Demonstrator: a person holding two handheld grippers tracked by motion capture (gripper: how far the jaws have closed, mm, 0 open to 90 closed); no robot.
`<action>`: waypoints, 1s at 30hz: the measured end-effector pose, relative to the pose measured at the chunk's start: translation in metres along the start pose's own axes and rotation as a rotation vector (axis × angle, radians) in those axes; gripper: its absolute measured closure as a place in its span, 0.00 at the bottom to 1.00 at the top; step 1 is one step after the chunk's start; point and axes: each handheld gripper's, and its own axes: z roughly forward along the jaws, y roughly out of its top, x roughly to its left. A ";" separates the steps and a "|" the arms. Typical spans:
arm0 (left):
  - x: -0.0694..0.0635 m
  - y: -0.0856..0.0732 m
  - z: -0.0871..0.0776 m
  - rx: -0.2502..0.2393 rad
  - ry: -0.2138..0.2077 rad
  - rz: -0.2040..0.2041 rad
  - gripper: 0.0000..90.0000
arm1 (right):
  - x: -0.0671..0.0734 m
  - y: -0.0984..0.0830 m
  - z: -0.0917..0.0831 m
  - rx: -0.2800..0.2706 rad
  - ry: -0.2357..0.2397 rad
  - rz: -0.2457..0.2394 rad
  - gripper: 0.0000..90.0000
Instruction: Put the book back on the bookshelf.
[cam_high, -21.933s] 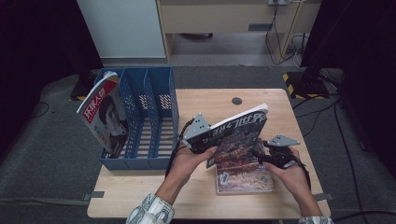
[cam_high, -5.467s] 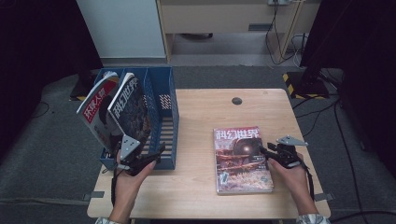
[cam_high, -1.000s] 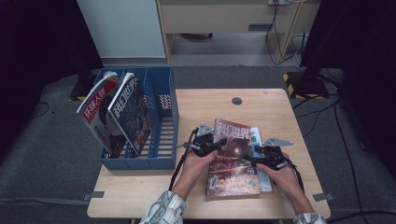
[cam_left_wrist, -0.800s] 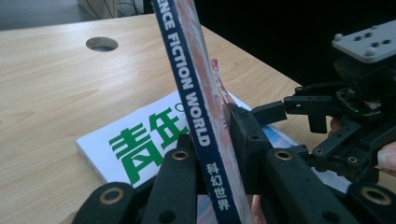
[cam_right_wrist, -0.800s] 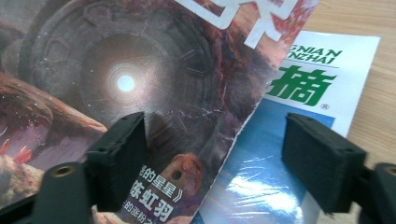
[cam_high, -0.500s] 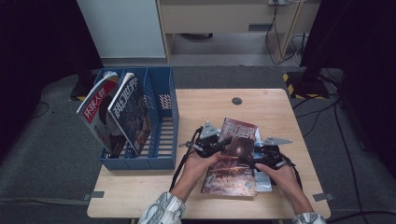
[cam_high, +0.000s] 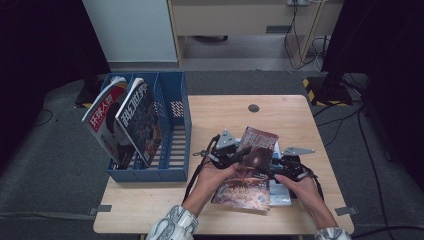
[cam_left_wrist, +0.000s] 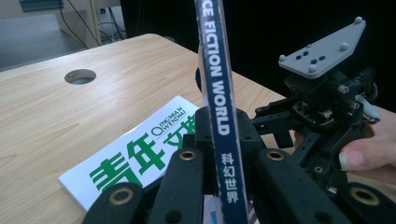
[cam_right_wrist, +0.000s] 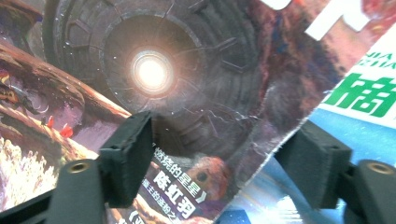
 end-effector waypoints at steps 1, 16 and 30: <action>0.000 0.001 -0.001 -0.003 -0.001 0.003 0.93 | 0.001 0.000 -0.001 -0.004 -0.001 0.005 0.35; 0.007 0.011 -0.016 -0.049 -0.012 0.039 0.93 | 0.006 0.013 -0.021 -0.090 -0.041 -0.050 0.71; 0.012 0.016 -0.026 -0.065 -0.002 0.046 0.93 | 0.016 0.029 -0.034 -0.140 -0.110 -0.130 0.84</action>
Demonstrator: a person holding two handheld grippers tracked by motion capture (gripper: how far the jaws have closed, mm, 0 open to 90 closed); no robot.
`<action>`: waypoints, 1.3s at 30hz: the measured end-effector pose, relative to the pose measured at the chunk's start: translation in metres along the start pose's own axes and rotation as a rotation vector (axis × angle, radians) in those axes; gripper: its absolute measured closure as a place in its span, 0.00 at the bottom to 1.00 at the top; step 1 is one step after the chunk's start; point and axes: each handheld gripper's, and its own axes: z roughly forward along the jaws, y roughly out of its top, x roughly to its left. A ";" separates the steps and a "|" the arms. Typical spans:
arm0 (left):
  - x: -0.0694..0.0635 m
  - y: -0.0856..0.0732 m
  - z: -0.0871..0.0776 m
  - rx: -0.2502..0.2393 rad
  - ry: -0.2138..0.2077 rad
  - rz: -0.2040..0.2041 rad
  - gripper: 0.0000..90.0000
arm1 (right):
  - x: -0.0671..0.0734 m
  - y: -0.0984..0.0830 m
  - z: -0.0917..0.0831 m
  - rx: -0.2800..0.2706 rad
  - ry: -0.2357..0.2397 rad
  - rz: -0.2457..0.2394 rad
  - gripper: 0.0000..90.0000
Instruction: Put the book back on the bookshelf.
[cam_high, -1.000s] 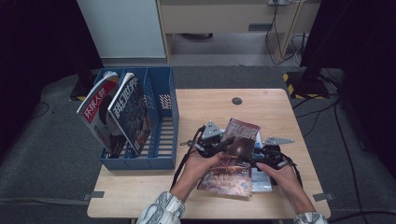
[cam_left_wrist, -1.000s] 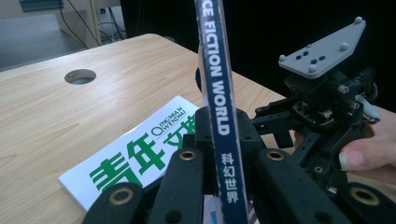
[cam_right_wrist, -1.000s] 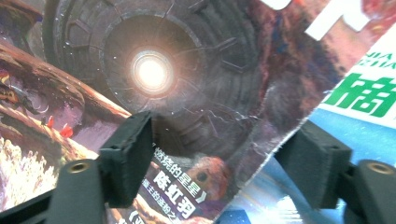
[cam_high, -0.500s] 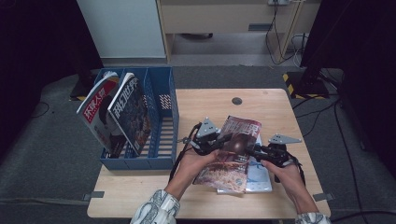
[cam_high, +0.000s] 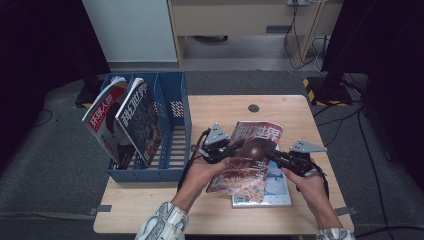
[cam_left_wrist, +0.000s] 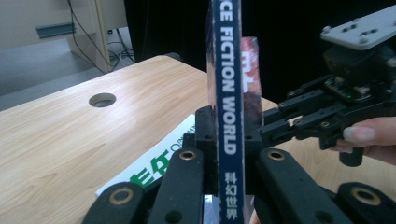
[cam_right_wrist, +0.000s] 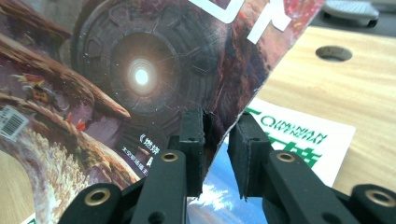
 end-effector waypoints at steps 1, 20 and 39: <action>0.001 0.000 -0.001 0.000 0.004 0.000 0.93 | 0.001 0.001 -0.001 -0.002 -0.004 -0.002 0.85; 0.005 0.008 -0.012 -0.041 0.013 0.008 0.92 | 0.012 0.026 -0.019 -0.074 -0.060 -0.091 0.91; 0.009 0.013 -0.018 -0.089 0.006 -0.001 0.90 | 0.026 0.040 -0.026 -0.108 -0.057 -0.146 0.92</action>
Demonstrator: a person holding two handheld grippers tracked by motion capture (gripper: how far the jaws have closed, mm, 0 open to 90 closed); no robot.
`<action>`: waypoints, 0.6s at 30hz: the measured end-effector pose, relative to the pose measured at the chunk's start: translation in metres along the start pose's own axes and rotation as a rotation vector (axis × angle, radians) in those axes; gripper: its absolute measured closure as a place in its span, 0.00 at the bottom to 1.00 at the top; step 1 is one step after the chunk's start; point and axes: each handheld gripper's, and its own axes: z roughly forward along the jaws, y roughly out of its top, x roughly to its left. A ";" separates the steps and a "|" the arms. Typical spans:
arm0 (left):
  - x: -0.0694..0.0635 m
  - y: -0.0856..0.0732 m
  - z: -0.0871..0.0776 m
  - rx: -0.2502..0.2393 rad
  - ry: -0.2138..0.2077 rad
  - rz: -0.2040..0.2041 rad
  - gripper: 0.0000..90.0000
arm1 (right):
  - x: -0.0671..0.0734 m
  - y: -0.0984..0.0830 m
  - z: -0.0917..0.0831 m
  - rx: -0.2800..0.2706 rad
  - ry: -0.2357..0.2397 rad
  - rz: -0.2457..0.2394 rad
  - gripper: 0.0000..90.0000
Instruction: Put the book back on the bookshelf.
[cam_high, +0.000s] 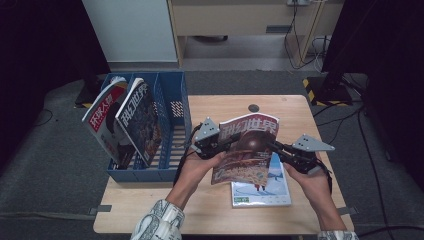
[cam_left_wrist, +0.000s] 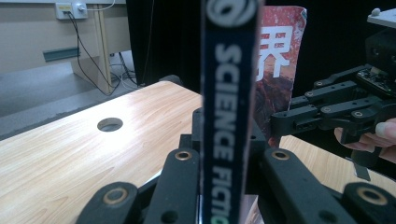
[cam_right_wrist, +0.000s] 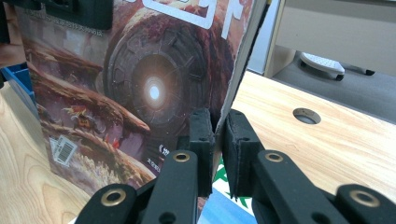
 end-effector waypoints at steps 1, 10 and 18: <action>0.000 0.000 0.000 -0.002 -0.001 -0.002 0.90 | 0.001 0.001 0.000 -0.002 -0.002 -0.002 0.92; 0.000 0.002 -0.001 -0.026 -0.001 0.000 0.90 | 0.002 0.004 -0.002 -0.012 -0.005 -0.018 0.92; -0.001 0.006 -0.004 -0.052 -0.010 0.009 0.89 | 0.003 0.006 -0.003 -0.020 -0.011 -0.031 0.92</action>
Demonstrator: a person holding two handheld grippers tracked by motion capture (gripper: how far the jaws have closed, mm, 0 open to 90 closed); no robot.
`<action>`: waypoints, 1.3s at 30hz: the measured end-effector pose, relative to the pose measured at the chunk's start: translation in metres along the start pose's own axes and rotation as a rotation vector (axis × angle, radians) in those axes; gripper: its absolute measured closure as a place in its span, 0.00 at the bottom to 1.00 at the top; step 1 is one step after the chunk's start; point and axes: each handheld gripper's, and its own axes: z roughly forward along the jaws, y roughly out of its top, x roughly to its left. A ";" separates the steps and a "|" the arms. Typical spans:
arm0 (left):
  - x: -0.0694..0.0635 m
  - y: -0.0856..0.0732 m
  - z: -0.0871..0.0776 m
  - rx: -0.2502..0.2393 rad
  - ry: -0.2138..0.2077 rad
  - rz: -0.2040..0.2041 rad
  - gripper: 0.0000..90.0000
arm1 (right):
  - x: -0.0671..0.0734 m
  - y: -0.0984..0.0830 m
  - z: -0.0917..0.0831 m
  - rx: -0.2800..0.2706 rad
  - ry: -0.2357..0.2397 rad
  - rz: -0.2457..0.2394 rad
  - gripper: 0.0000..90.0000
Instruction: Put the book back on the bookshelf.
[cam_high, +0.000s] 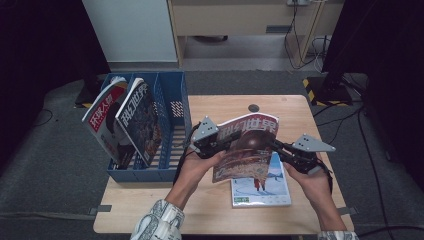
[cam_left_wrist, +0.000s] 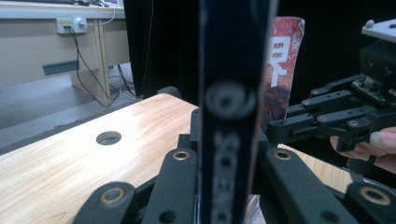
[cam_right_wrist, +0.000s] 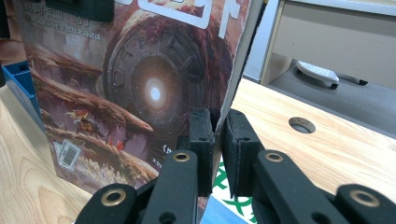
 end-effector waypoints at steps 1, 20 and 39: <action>0.000 0.000 0.000 -0.002 0.000 0.000 0.89 | 0.000 0.000 0.000 0.000 0.000 -0.002 0.92; 0.000 0.006 -0.005 -0.008 -0.011 0.003 0.92 | 0.002 0.003 0.000 -0.006 -0.001 -0.004 0.91; -0.001 0.008 -0.005 -0.008 -0.023 -0.012 0.92 | -0.001 0.003 -0.002 -0.020 -0.008 0.001 0.91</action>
